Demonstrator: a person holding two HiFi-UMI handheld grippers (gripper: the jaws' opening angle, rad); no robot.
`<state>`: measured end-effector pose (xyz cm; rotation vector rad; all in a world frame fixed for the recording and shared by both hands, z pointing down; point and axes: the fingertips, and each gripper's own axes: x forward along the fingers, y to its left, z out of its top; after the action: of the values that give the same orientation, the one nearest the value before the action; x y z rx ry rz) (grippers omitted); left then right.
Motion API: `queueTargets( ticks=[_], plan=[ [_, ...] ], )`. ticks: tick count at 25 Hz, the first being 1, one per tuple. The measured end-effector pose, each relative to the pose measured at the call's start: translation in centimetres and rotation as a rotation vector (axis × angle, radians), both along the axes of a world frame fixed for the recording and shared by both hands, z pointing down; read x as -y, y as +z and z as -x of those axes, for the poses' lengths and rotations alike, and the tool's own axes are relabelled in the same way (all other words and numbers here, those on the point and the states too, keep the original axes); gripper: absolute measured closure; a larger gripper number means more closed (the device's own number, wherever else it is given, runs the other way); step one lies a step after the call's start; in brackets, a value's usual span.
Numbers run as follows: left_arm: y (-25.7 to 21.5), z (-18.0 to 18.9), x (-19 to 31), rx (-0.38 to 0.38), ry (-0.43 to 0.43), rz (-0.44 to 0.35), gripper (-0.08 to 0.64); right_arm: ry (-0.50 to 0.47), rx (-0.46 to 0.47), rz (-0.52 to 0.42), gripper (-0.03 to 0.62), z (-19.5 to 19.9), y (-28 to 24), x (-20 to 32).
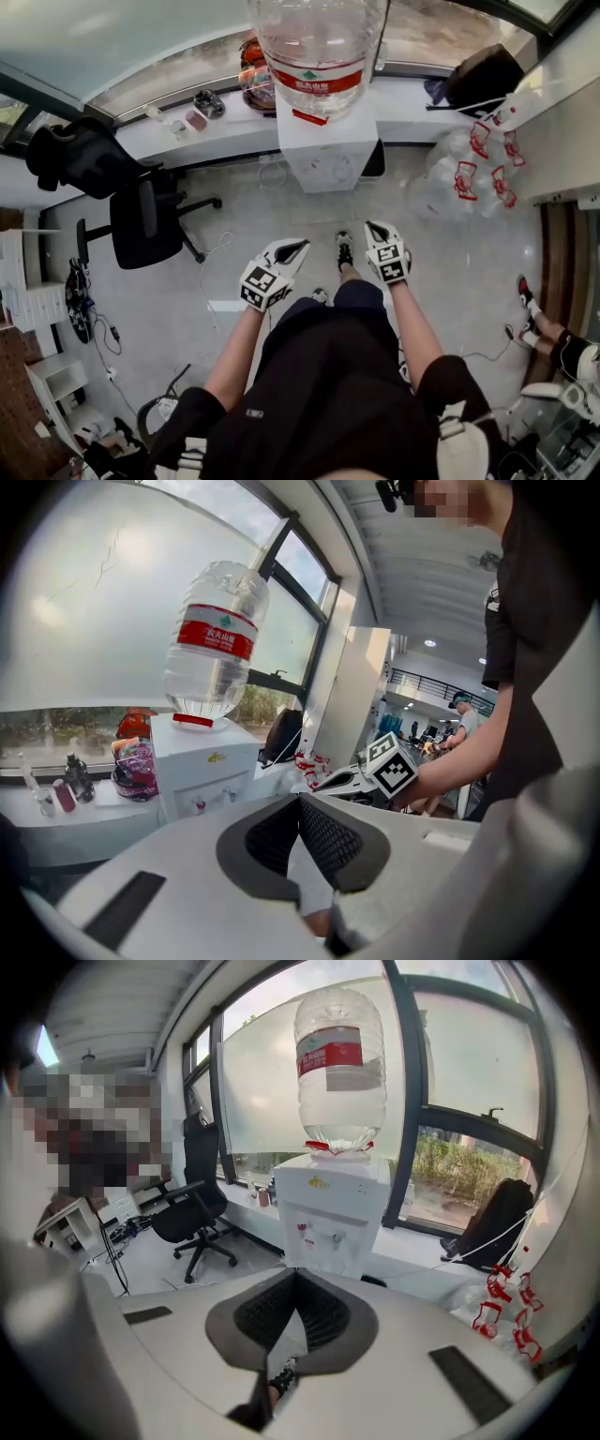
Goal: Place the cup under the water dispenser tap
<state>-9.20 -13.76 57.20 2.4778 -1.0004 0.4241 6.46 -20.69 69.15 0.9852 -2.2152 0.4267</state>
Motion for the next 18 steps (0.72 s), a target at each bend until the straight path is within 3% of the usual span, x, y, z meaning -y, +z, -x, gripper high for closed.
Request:
queueTargets(
  ticks=[6,18],
  plan=[
    [-1.1,0.2,-0.9,-0.017,0.000,-0.039,0.559,0.012,0.024,-0.039,0.597,0.1,-2.1,-3.0],
    [-1.7,0.8,-5.8,-0.047,-0.035,-0.038,0.560,-0.010,0.037,-0.065,0.597,0.0,-4.4,-9.2]
  ],
)
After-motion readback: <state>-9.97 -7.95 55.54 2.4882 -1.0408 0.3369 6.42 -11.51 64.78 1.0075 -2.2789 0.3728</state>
